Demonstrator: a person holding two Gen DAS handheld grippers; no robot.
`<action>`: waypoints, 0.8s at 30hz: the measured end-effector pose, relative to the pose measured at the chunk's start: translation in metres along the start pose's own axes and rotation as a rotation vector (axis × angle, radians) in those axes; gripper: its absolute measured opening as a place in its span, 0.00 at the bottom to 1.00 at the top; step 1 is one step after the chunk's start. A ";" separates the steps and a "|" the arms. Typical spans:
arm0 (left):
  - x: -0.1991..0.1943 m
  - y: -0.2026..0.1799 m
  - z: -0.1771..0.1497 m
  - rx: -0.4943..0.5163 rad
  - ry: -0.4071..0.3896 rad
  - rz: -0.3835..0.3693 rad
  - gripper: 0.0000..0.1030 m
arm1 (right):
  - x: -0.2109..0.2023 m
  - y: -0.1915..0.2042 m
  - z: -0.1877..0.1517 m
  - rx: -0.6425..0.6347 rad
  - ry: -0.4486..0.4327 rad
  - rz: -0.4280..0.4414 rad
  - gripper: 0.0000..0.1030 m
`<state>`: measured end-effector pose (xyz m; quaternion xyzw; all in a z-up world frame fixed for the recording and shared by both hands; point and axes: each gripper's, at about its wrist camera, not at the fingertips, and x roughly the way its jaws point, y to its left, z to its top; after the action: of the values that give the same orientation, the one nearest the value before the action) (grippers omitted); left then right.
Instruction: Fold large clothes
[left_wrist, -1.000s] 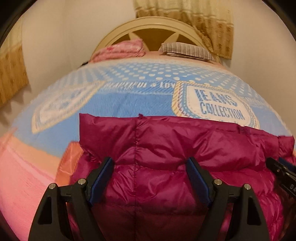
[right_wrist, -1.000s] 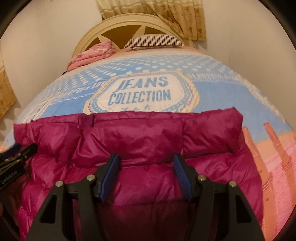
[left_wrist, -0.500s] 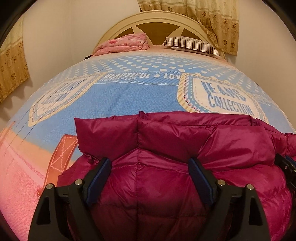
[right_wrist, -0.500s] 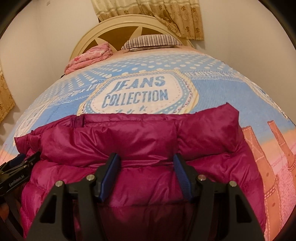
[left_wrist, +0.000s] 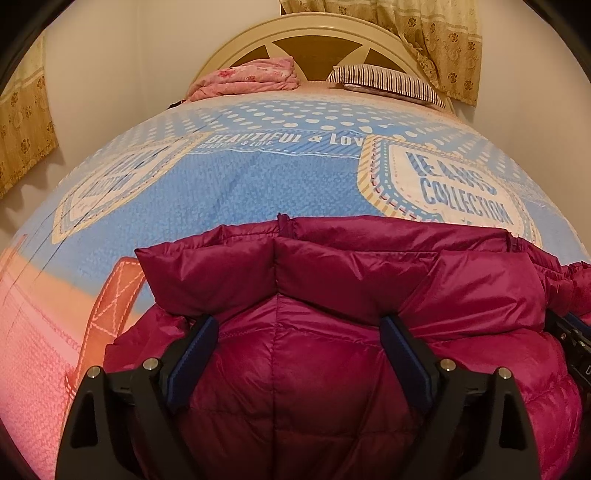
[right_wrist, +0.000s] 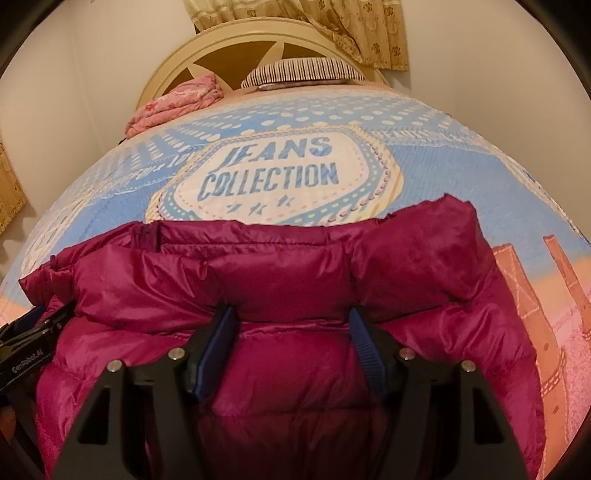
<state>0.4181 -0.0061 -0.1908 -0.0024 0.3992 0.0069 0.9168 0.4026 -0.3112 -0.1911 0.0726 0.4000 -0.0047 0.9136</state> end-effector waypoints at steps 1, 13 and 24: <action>0.000 0.000 0.000 -0.001 0.002 0.000 0.88 | 0.001 0.000 0.000 -0.001 0.005 -0.001 0.67; 0.005 -0.002 0.000 0.004 0.025 0.013 0.90 | 0.011 0.006 0.000 -0.031 0.046 -0.027 0.71; 0.005 -0.001 -0.001 0.007 0.027 0.016 0.90 | 0.014 0.010 0.000 -0.055 0.062 -0.053 0.72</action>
<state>0.4208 -0.0071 -0.1949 0.0038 0.4115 0.0130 0.9113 0.4133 -0.3004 -0.2001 0.0368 0.4300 -0.0156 0.9020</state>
